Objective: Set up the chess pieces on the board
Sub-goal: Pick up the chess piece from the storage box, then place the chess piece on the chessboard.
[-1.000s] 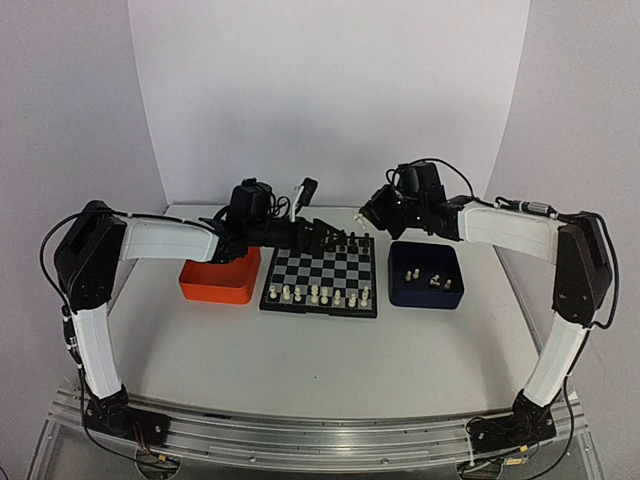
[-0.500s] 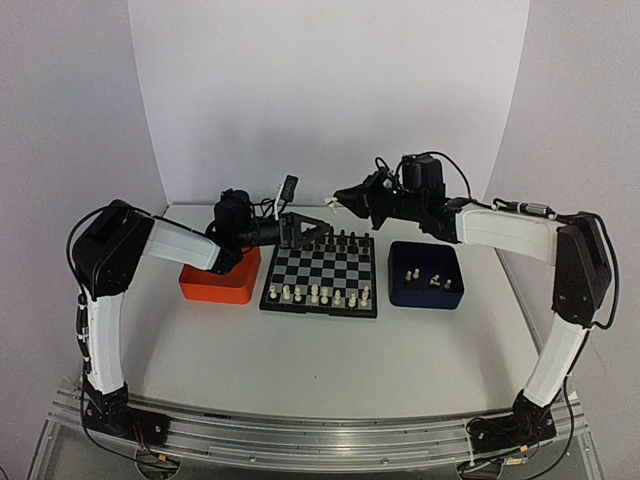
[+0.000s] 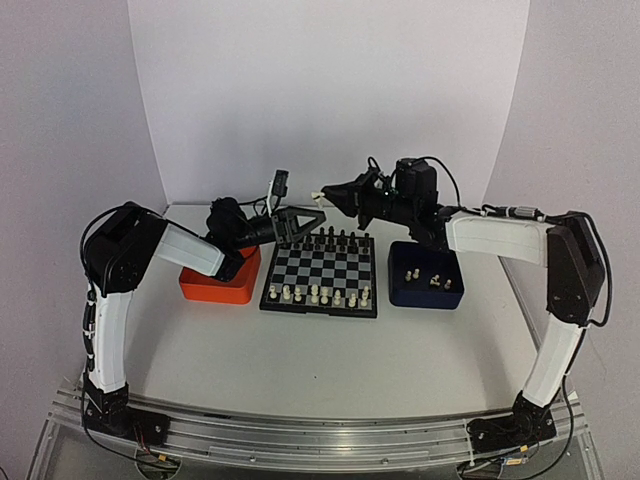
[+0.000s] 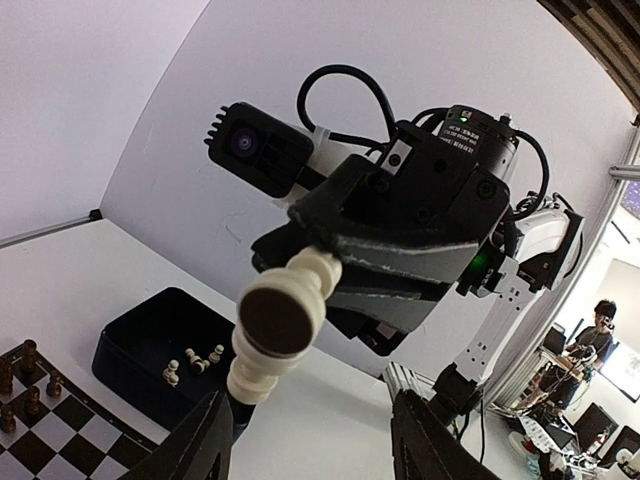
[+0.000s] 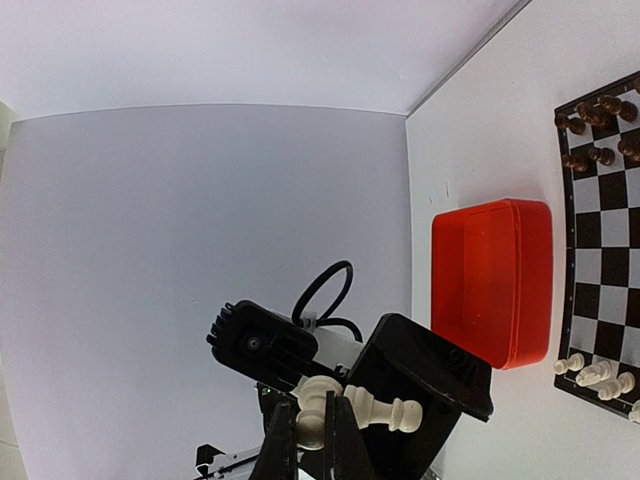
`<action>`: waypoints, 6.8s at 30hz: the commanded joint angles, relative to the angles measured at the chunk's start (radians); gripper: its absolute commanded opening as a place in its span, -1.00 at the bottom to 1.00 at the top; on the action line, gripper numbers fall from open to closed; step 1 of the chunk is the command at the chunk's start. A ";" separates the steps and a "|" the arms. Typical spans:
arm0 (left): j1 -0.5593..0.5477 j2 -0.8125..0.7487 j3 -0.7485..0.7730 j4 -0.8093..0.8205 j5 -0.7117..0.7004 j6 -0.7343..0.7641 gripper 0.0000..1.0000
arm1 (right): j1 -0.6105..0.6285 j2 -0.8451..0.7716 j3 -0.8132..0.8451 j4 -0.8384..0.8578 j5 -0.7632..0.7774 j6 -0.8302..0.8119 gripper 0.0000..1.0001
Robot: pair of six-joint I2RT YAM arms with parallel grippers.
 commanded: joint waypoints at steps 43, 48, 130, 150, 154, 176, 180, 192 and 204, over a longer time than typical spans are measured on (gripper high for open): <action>0.000 -0.067 -0.037 0.257 -0.064 -0.029 -0.21 | 0.032 0.009 -0.089 0.242 0.008 0.131 -1.00; 0.000 -0.075 -0.031 0.263 -0.061 -0.020 -0.22 | 0.032 0.009 -0.094 0.245 0.008 0.133 -1.00; 0.002 -0.354 0.001 -1.141 -0.095 0.224 -1.00 | -0.113 -0.058 0.058 -0.391 -0.090 -0.443 -1.00; 0.063 -0.200 0.432 -2.058 -0.041 0.395 -1.00 | -0.008 0.138 0.334 -1.208 0.051 -1.554 -1.00; 0.064 -0.194 0.450 -2.099 -0.032 0.450 -1.00 | 0.019 0.187 0.339 -1.167 0.125 -1.581 -1.00; 0.063 -0.207 0.409 -2.043 -0.022 0.528 -1.00 | 0.020 0.304 0.348 -1.057 0.241 -1.547 -1.00; 0.063 -0.212 0.407 -2.042 -0.025 0.525 -1.00 | 0.020 0.311 0.345 -1.056 0.245 -1.541 -1.00; 0.063 -0.212 0.397 -2.034 -0.032 0.525 -1.00 | 0.020 0.316 0.322 -1.022 0.232 -1.519 -1.00; 0.063 -0.221 0.392 -2.034 -0.041 0.524 -1.00 | 0.020 0.325 0.303 -1.019 0.238 -1.510 -1.00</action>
